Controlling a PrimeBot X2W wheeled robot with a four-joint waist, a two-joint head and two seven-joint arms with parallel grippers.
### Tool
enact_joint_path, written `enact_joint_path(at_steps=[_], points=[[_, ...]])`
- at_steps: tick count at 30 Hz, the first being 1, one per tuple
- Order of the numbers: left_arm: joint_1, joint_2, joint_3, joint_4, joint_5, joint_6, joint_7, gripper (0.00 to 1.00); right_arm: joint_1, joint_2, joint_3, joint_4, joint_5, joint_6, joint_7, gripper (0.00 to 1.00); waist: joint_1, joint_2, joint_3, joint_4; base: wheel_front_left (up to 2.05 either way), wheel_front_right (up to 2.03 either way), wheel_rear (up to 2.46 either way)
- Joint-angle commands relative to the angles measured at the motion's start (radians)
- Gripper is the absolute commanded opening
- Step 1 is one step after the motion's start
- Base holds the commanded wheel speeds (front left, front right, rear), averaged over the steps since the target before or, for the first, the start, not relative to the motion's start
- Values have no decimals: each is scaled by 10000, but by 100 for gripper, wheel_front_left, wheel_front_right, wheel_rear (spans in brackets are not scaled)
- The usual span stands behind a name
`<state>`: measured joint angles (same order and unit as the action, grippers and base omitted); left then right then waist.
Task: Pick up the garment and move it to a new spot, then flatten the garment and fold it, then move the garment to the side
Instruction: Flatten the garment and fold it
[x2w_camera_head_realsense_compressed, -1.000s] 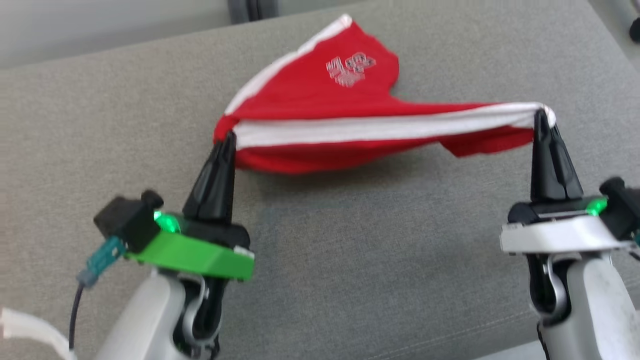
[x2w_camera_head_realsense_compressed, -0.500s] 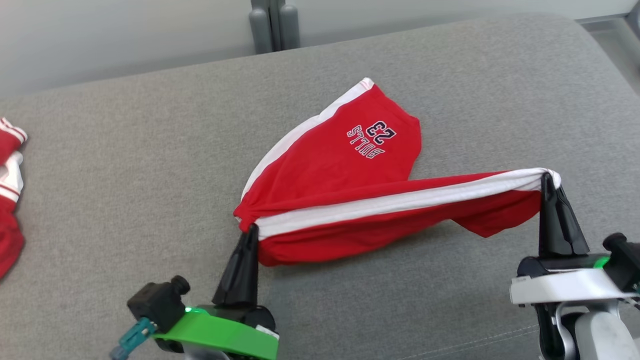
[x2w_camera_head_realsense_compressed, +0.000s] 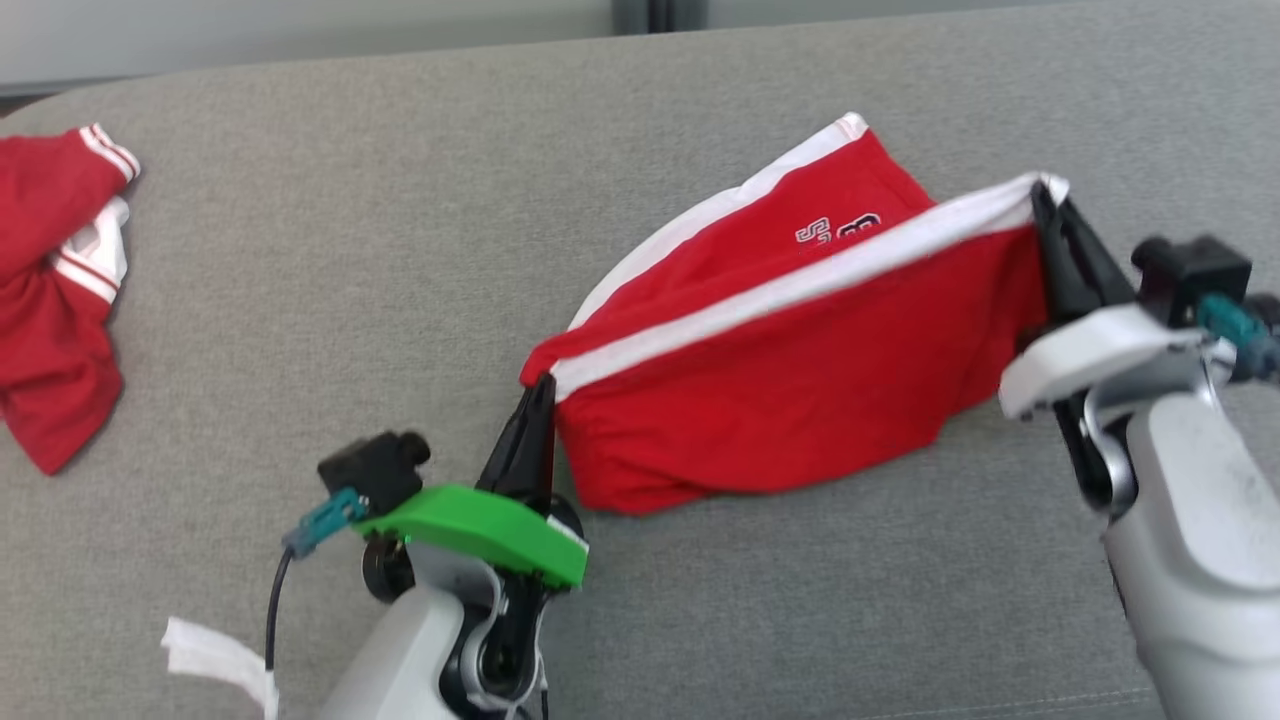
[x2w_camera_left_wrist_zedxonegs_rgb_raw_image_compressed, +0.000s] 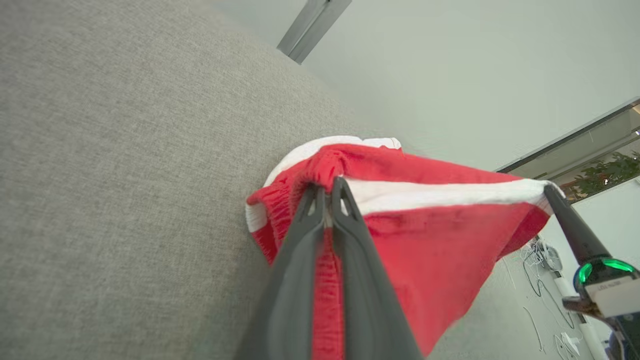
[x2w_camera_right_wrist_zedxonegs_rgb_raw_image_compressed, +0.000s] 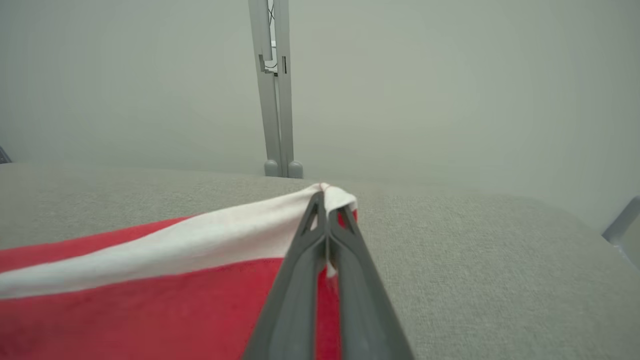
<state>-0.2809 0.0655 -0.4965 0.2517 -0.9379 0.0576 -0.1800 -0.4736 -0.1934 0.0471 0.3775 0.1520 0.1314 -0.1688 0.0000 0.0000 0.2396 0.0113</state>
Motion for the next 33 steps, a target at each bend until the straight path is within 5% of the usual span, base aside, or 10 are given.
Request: enact_joint_path(at_steps=[1, 12, 29, 31, 32, 33], points=[[-443, -51, -44, 230, -98, 44, 60, 0, -538, -81, 177, 481, 137, -14, 80, 0, 0, 0, 411, 406, 0, 0, 0], [-1972, -138, -548, 1565, -1073, 123, -220, 0, -3439, -841, 1622, 4026, 774, -14, -24, 0, 0, 0, 1142, 1055, 0, 0, 0], [-3689, -133, -2073, 1980, -2361, 723, -782, 0, -6035, -1101, 3293, 6940, 1506, -14, -304, 0, 0, 0, 1834, 1421, 0, 0, 0], [-3784, -133, -2224, 2006, -2327, 852, -770, 0, -6156, -1135, 3424, 7130, 1645, -14, -371, 11, 0, 0, 1849, 1458, 0, 0, 0], [-3818, -133, -2290, 1986, -2305, 922, -792, 35, -6223, -1156, 3492, 7229, 1728, -14, -397, 40, 0, 0, 1853, 1479, 0, 0, 0], [-3846, -133, -2345, 1969, -2226, 969, -809, 54, -6262, -1184, 3545, 7306, 1805, -15, -425, 47, 0, 0, 1849, 1494, 0, 0, 0]])
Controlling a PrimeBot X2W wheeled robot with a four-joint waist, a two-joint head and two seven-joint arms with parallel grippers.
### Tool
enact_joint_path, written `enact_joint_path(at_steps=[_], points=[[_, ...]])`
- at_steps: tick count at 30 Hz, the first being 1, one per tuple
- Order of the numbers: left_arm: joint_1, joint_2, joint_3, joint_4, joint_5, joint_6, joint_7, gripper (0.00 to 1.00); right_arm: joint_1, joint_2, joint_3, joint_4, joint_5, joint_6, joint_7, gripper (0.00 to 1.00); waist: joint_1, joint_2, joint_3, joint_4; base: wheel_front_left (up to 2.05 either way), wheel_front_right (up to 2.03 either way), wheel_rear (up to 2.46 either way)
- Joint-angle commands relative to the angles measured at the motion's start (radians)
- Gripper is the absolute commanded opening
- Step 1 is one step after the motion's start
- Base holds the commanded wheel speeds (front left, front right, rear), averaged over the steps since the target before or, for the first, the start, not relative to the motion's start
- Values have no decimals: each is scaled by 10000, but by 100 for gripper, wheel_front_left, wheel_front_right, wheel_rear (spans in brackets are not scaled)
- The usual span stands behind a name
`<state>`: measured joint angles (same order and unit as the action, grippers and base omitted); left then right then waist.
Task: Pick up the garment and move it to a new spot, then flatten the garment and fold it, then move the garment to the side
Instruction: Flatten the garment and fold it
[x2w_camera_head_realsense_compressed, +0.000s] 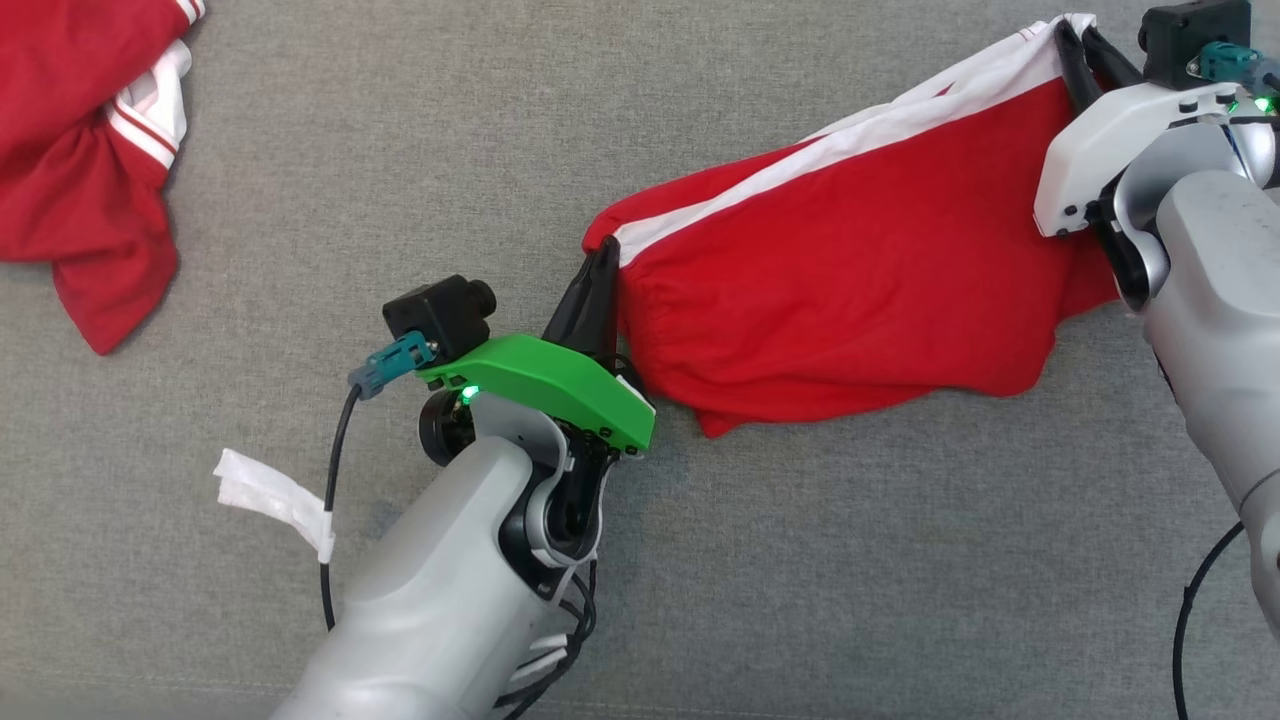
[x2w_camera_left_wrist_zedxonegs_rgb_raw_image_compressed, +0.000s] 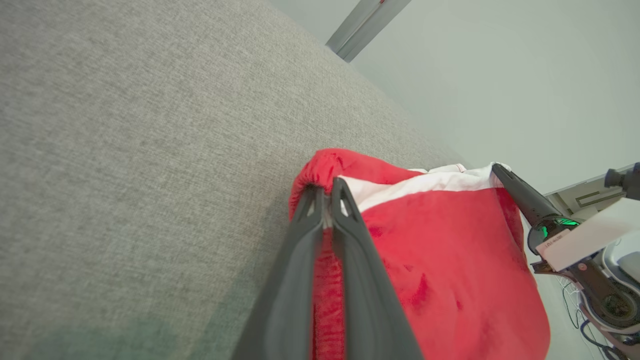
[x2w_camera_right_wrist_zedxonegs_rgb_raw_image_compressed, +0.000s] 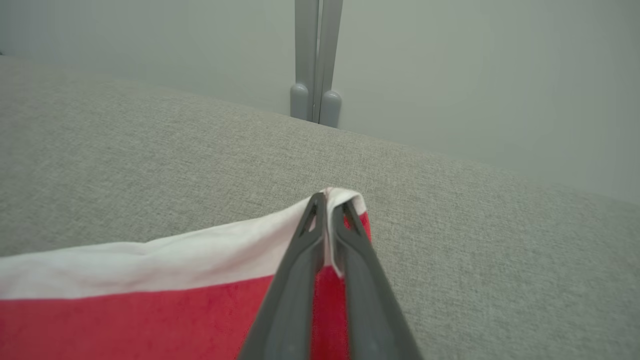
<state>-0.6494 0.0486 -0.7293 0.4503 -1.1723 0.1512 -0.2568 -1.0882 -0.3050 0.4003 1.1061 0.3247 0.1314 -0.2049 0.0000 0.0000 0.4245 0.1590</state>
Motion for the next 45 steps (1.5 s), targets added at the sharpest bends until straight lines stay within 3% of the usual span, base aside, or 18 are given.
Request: enact_joint_path(at_steps=[1, 8, 15, 23, 28, 33, 34, 35, 38, 41, 45], points=[[-193, 36, -71, -50, 259, 86, -55, 100, -147, -100, 86, 110, 161, -14, -109, 100, 0, 0, -14, 31, 0, 0, 0], [262, 477, -308, -628, 1368, 293, -88, 100, -162, -219, 684, 289, 768, -15, -252, 100, 0, 0, -290, -11, 0, 0, 0], [1254, 1621, -572, -1745, 1923, 870, 26, 100, 282, -661, 1575, 85, 1723, -14, 63, 100, 0, 0, -766, -100, 0, 0, 0], [1969, 2569, -165, -2982, 2496, 1549, -66, 100, 890, -1375, 2623, -537, 3176, -14, 1891, 100, 0, 0, -1086, 69, 0, 0, 0], [2381, 2721, 404, -3532, 2722, 1940, -82, 100, 1171, -1749, 3011, -757, 4019, -14, 2882, 100, 0, 0, -981, 289, 0, 0, 0], [2855, 2569, 1016, -3966, 2928, 2002, -85, 100, 1379, -1805, 3246, -570, 4750, -14, 3781, 100, 0, 0, -861, 519, 0, 0, 0], [2918, 2557, 1085, -4002, 2965, 1975, -88, 100, 1440, -1809, 3299, -585, 4867, -11, 3898, 56, 0, 0, -860, 542, 0, 0, 0], [2955, 2549, 1131, -4013, 2984, 1957, -88, 100, 1472, -1824, 3347, -607, 4946, -8, 3951, 38, 0, 0, -862, 555, 0, 0, 0], [3100, 2524, 1315, -4005, 3074, 1914, -88, 100, 1600, -1786, 3530, -671, 5132, -6, 4052, 0, 0, 0, -918, 551, 0, 0, 0], [3182, 2502, 1471, -4012, 3164, 1884, -89, 100, 1624, -1744, 3635, -740, 5244, -8, 3834, 0, 0, 0, -1006, 467, 0, 0, 0], [3218, 2622, 1719, -4056, 3558, 1863, -90, 100, 1803, -1524, 3548, -992, 5699, -8, 2735, 0, 0, 0, -1413, 57, 0, 0, 0]])
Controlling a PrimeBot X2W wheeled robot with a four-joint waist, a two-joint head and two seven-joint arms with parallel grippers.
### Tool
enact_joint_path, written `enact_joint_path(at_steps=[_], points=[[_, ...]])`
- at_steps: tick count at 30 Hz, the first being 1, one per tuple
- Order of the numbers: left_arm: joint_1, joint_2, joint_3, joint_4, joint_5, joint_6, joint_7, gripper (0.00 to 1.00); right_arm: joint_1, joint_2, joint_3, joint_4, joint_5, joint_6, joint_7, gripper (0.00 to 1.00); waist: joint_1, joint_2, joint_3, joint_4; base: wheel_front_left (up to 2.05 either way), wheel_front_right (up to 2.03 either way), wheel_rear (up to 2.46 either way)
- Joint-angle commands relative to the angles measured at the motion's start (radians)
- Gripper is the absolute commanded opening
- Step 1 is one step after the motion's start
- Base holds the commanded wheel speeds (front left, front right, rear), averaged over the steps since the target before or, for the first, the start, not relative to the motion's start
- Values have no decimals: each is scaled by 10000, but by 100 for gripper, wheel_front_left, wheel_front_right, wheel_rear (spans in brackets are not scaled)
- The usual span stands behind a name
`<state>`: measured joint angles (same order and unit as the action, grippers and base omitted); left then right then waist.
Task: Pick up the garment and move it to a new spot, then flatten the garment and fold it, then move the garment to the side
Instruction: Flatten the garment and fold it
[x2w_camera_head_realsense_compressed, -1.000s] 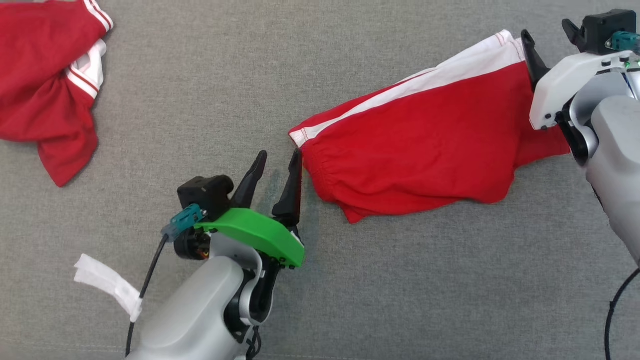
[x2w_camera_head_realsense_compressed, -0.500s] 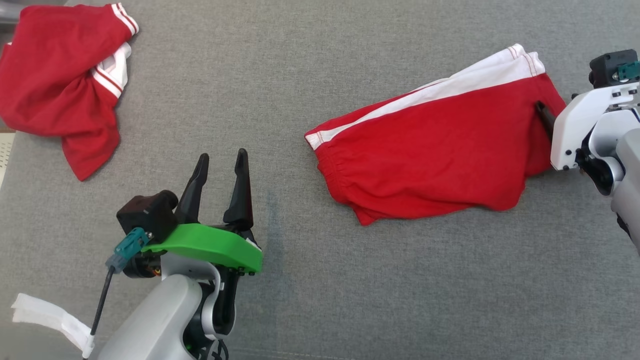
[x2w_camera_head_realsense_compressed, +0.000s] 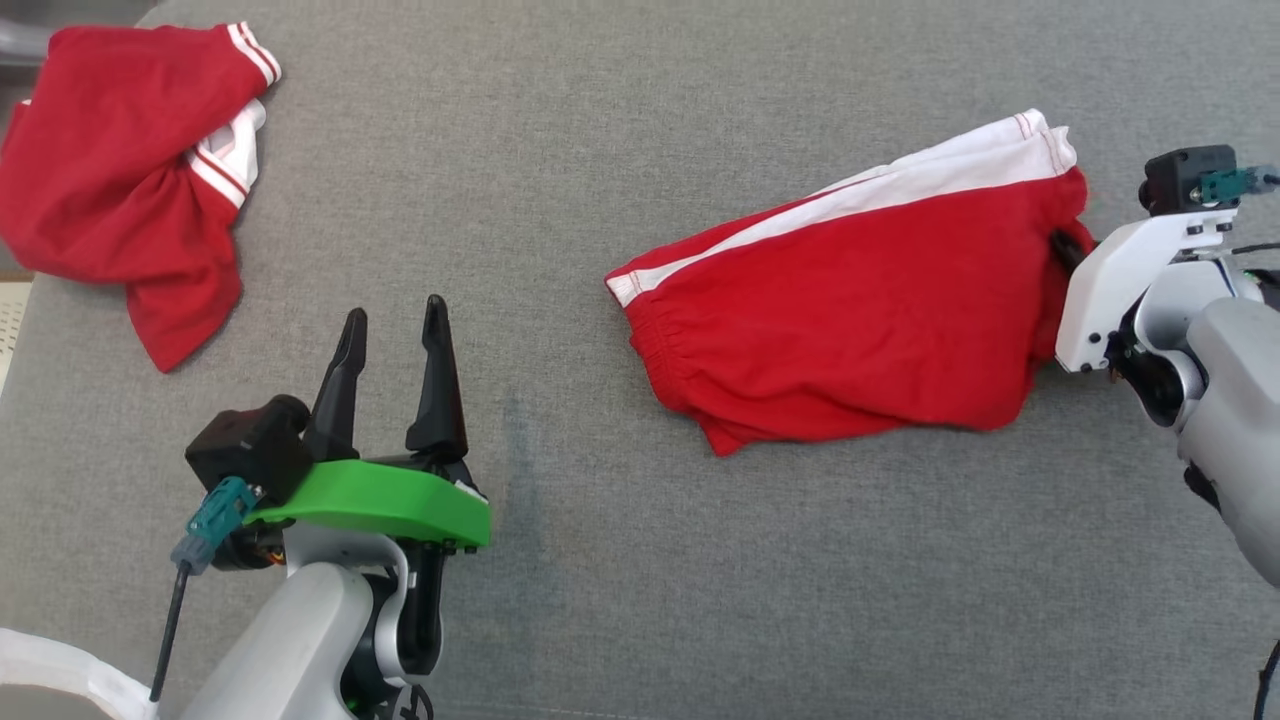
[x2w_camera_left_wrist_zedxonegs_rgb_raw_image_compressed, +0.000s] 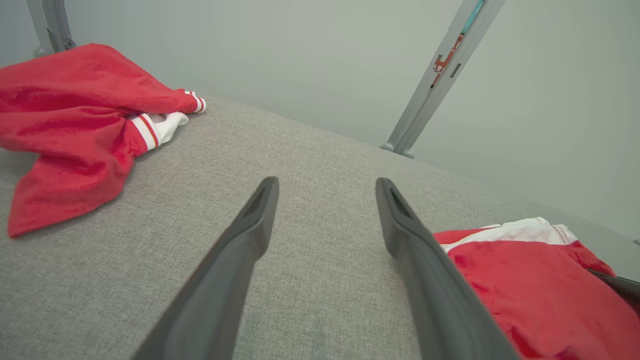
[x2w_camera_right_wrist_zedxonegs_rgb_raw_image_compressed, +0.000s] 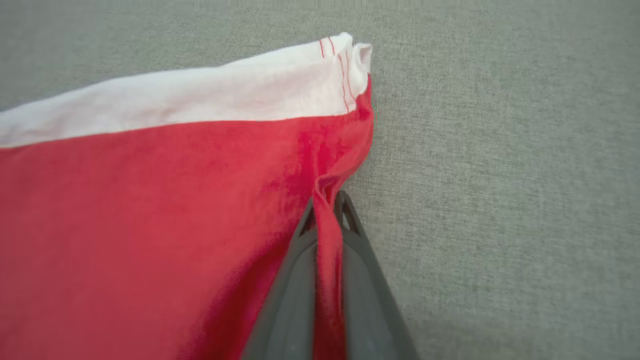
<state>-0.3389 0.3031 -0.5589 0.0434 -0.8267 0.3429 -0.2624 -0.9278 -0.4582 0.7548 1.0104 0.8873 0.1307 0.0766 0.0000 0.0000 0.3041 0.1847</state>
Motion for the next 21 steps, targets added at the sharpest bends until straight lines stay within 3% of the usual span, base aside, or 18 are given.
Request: enact_joint_path(at_steps=[1, 8, 14, 21], points=[[123, 85, 39, 24, 115, -80, -34, 100, 302, -20, 25, -119, 120, 0, -274, 0, 0, 0, -306, -293, 0, 0, 0], [386, 135, 182, 135, 149, -121, -35, 100, 1236, -234, -134, -696, 507, -2, -1662, 0, 0, 0, -945, -1103, 0, 0, 0], [649, 146, 132, 192, 137, -54, -4, 100, 1951, -268, -256, -992, 578, -2, -2228, 0, 0, 0, -1202, -1812, 0, 0, 0], [649, 176, -77, 279, 340, 29, 13, 100, 2317, -18, -586, -759, 684, -2, -2532, 0, 0, 0, -1278, -2030, 0, 0, 0]])
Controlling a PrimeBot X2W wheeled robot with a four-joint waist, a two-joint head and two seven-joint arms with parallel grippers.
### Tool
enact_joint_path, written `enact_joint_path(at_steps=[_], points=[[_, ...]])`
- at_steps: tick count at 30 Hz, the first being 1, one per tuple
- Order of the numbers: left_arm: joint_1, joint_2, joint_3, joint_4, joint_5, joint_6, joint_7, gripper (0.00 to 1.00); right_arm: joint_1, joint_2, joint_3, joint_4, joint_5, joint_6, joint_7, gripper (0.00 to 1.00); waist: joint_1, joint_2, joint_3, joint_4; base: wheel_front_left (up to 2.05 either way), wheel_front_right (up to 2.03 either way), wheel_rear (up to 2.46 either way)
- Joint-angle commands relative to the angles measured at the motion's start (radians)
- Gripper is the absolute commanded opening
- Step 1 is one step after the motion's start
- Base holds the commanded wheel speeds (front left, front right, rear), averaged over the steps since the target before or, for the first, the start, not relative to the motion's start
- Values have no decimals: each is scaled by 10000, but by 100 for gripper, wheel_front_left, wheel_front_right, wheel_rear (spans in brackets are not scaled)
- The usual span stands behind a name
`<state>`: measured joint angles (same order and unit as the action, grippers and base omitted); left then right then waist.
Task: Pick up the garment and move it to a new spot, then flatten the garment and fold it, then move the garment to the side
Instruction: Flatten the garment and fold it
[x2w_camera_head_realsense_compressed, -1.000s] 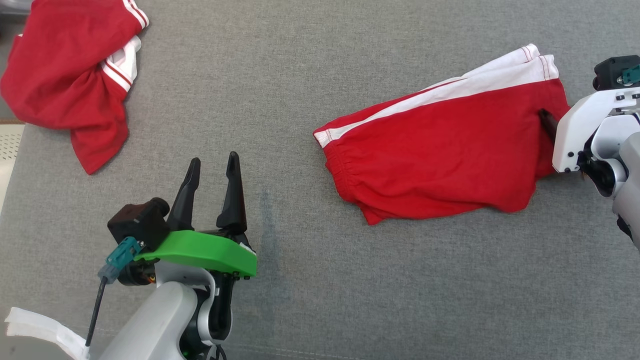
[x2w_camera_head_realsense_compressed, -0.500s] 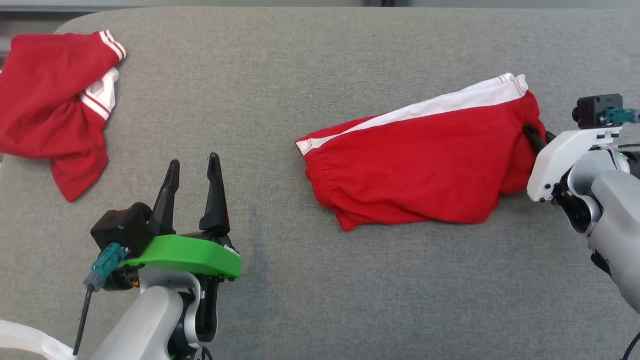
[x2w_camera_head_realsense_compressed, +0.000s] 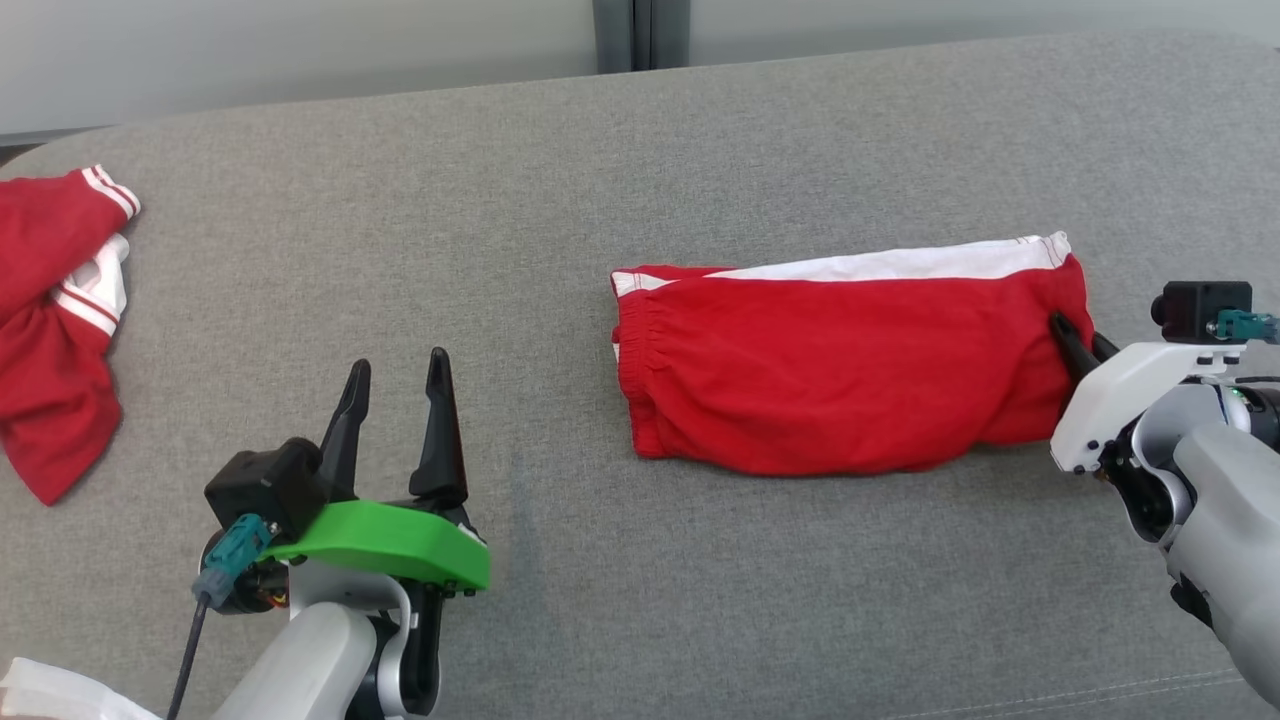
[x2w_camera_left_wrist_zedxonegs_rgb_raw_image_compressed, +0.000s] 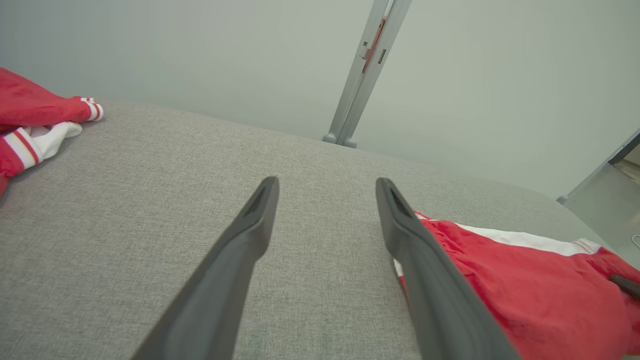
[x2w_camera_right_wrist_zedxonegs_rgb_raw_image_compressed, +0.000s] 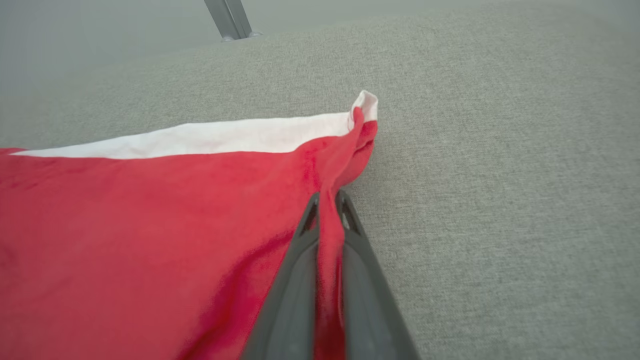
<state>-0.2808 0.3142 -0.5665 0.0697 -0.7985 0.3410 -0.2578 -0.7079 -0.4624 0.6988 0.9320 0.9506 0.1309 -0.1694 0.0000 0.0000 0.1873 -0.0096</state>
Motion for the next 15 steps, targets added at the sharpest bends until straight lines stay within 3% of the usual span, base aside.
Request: enact_joint_path(at_steps=[1, 7, 15], points=[[61, 30, -33, 43, 86, 40, -33, 100, 130, 69, -83, 89, 58, -3, -136, 0, 0, 0, -147, -62, 0, 0, 0], [166, -75, -127, 141, 76, 52, -35, 100, 52, 458, -362, -394, 345, -2, -333, 0, 0, 0, -443, 255, 0, 0, 0], [257, -276, -131, 156, -61, -8, -37, 100, -360, 923, 269, -1798, -207, -2, 5, 0, 0, 0, -601, 853, 0, 0, 0]])
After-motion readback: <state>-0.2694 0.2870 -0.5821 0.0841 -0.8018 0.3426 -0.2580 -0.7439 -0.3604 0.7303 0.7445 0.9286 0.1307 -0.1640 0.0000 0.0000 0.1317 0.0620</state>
